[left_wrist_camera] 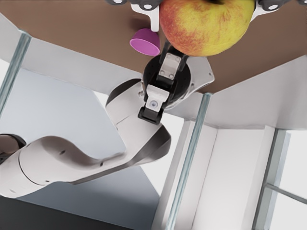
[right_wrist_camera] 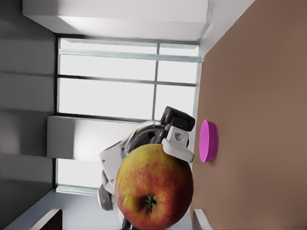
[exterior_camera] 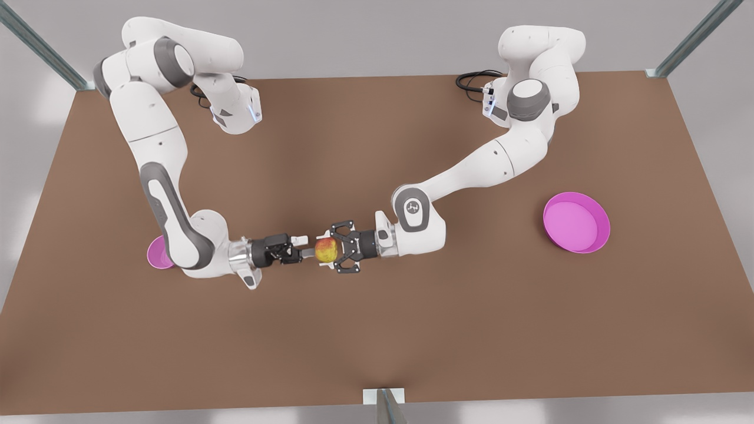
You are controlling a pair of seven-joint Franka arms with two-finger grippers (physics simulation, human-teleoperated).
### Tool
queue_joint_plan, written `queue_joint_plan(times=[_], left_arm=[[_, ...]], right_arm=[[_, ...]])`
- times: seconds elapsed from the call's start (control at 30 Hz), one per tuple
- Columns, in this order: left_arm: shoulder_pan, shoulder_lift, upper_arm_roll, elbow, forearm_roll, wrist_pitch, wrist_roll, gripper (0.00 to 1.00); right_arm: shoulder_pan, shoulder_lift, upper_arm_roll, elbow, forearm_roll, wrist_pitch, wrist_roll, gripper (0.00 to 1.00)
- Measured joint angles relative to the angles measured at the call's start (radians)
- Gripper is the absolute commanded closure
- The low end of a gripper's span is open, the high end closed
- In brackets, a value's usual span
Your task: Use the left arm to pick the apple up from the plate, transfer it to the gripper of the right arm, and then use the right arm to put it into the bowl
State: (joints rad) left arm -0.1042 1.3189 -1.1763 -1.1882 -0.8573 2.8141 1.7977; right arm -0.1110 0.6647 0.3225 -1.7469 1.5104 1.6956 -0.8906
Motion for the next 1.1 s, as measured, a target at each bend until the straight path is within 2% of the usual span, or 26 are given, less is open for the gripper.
queue_joint_plan(times=[0.33, 1.1], left_arm=[[-0.005, 0.005, 0.001, 0.004, -0.001, 0.001, 0.059, 0.36], [-0.008, 0.005, 0.016, 0.003, 0.000, 0.001, 0.118, 0.36]], right_arm=[[0.013, 0.006, 0.001, 0.090, -0.069, 0.030, 0.158, 0.00], [0.070, 0.034, -0.005, 0.087, -0.116, 0.081, 0.392, 0.00]])
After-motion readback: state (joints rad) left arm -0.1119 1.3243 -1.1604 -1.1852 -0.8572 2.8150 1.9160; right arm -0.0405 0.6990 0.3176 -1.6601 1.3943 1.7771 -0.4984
